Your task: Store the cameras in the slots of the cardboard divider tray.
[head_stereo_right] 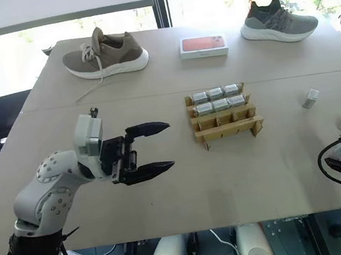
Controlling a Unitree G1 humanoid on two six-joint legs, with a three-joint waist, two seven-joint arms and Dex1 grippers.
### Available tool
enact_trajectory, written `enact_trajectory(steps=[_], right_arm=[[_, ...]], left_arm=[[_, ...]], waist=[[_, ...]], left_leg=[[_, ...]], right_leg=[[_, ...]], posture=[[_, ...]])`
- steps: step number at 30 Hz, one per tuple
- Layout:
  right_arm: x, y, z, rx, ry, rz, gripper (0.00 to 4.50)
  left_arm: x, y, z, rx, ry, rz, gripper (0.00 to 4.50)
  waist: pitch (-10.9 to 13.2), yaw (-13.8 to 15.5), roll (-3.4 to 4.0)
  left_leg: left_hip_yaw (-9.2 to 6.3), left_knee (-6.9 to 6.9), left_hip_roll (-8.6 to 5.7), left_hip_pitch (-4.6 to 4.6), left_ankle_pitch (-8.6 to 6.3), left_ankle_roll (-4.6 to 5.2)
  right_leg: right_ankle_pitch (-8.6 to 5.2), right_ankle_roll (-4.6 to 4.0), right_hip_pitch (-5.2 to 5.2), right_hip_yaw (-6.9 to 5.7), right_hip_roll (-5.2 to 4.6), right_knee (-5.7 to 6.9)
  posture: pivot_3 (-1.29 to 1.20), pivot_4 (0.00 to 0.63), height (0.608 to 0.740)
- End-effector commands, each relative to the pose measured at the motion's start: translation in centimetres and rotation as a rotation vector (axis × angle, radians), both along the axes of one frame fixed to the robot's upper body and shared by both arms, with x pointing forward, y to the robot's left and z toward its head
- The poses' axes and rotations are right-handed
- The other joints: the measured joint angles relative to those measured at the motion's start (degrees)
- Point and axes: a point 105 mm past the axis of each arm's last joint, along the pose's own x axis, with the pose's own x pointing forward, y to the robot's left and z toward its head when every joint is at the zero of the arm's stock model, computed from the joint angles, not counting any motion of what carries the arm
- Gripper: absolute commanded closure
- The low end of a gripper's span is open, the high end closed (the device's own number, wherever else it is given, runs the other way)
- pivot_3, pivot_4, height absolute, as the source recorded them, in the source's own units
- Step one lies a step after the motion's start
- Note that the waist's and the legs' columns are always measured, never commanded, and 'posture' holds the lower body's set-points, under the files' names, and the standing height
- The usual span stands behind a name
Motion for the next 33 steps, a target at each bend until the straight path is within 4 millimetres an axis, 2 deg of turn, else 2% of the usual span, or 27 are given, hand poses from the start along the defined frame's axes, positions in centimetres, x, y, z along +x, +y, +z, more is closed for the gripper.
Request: enact_trajectory(steps=[1,5,6,8,10,11,14,16,18,20,23,25,28,33], right_arm=[[0.2,-0.6,0.5,-0.032,0.004,-0.010,0.03],[0.4,-0.8,0.4,-0.019,0.000,-0.025,0.03],[0.4,-0.8,0.4,-0.018,0.000,-0.029,0.54],[0.3,-0.8,0.2,-0.013,0.010,-0.026,1.12],[0.2,-0.7,0.0,-0.013,0.016,-0.022,2.19],[0.1,-0.6,0.0,-0.011,0.018,-0.021,2.58],[-0.2,-0.2,-0.1,-0.005,0.027,-0.002,2.69],[-0.1,0.6,1.2,-0.059,-0.019,0.088,2.69],[0.4,2.4,3.2,-0.124,-0.093,0.230,2.69],[1.2,6.1,6.0,-0.157,-0.217,0.434,2.69],[2.0,12.0,9.4,-0.229,-0.398,0.715,2.69],[2.5,14.8,10.2,-0.303,-0.462,0.849,2.69],[3.6,18.4,10.9,-0.397,-0.574,1.004,2.69],[5.3,21.9,12.0,-0.445,-0.701,1.094,2.69]], left_arm=[[-0.5,0.2,1.0,-0.008,-0.058,0.009,0.08],[-0.5,0.4,1.0,-0.007,-0.059,0.015,0.08],[-0.5,0.4,1.0,-0.007,-0.059,0.015,0.00],[-0.4,0.3,1.0,-0.009,-0.060,0.014,0.00],[-0.4,0.3,1.2,-0.013,-0.058,0.010,0.00],[-0.4,0.2,1.2,-0.015,-0.058,0.008,0.00],[-0.1,-0.1,1.5,-0.022,-0.046,0.018,0.00],[0.6,-0.5,2.0,-0.048,-0.018,0.072,0.00],[1.2,-0.8,2.3,-0.058,0.037,0.109,0.00],[2.3,-0.9,2.1,-0.015,0.157,0.205,0.00],[2.2,-1.4,1.8,0.021,0.462,0.130,0.00],[2.5,-1.9,1.7,0.024,0.606,0.099,0.00],[3.2,-3.5,1.7,0.005,0.711,0.085,0.00],[4.6,-5.8,3.2,-0.063,0.801,0.089,0.00]], waist=[[0.00,0.00,0.00],[0.00,0.00,0.00],[0.00,0.00,0.00],[0.00,0.02,0.00],[-0.01,0.00,-0.01],[-0.02,0.01,-0.03],[-0.02,0.06,-0.03],[-0.02,0.23,-0.02],[-0.01,0.17,0.01],[0.04,-0.22,0.03],[0.09,-1.11,0.01],[0.09,-1.17,-0.01],[0.18,-1.01,-0.17],[0.22,-0.38,-0.21]], left_leg=[[0.00,0.00,0.00,0.01,0.00,0.00],[-0.05,0.00,0.01,0.01,0.00,0.00],[-0.05,0.00,0.01,0.01,0.00,0.00],[-0.03,0.00,0.01,0.02,0.00,0.00],[-0.05,0.00,0.01,0.01,0.00,0.00],[-0.04,0.00,0.01,0.02,0.00,0.00],[-0.04,0.02,0.01,0.02,0.00,0.00],[-0.07,0.03,0.01,0.01,0.00,0.00],[-0.17,0.02,0.01,-0.02,0.00,0.00],[-0.20,0.02,0.03,-0.01,0.00,0.00],[-0.11,0.05,0.12,0.06,0.01,-0.01],[-0.13,0.05,0.15,0.14,0.01,-0.02],[-0.29,0.06,0.13,0.14,0.05,-0.09],[-0.35,0.20,-0.08,-0.13,0.27,-0.46]], right_leg=[[0.00,0.00,0.00,0.00,0.00,0.00],[0.00,0.00,0.00,-0.02,0.02,0.01],[0.00,0.00,0.00,-0.03,0.02,0.02],[0.00,0.00,0.00,-0.03,0.02,0.02],[0.00,0.01,0.00,-0.03,0.02,0.01],[0.02,0.04,0.01,-0.04,0.03,0.01],[0.03,0.05,0.03,-0.04,0.02,0.01],[0.03,0.06,0.04,-0.04,0.02,0.01],[0.03,0.08,0.04,-0.02,0.00,0.01],[0.04,0.10,0.04,0.01,0.03,0.01],[-0.03,0.40,0.02,0.01,0.11,0.09],[-0.02,0.44,0.05,-0.05,0.13,0.14],[-0.03,0.44,0.11,-0.08,0.10,0.15],[0.12,0.19,-0.01,-0.06,-0.18,0.11]], posture=[[0.00,0.150,0.740],[0.00,0.150,0.740],[0.00,0.150,0.740],[0.00,0.150,0.740],[0.00,0.150,0.740],[0.00,0.150,0.740],[0.00,0.150,0.740],[0.00,0.150,0.740],[0.00,0.150,0.740],[0.00,0.150,0.740],[0.00,0.150,0.740],[0.00,0.150,0.740],[0.00,0.150,0.740],[0.00,0.150,0.740]])
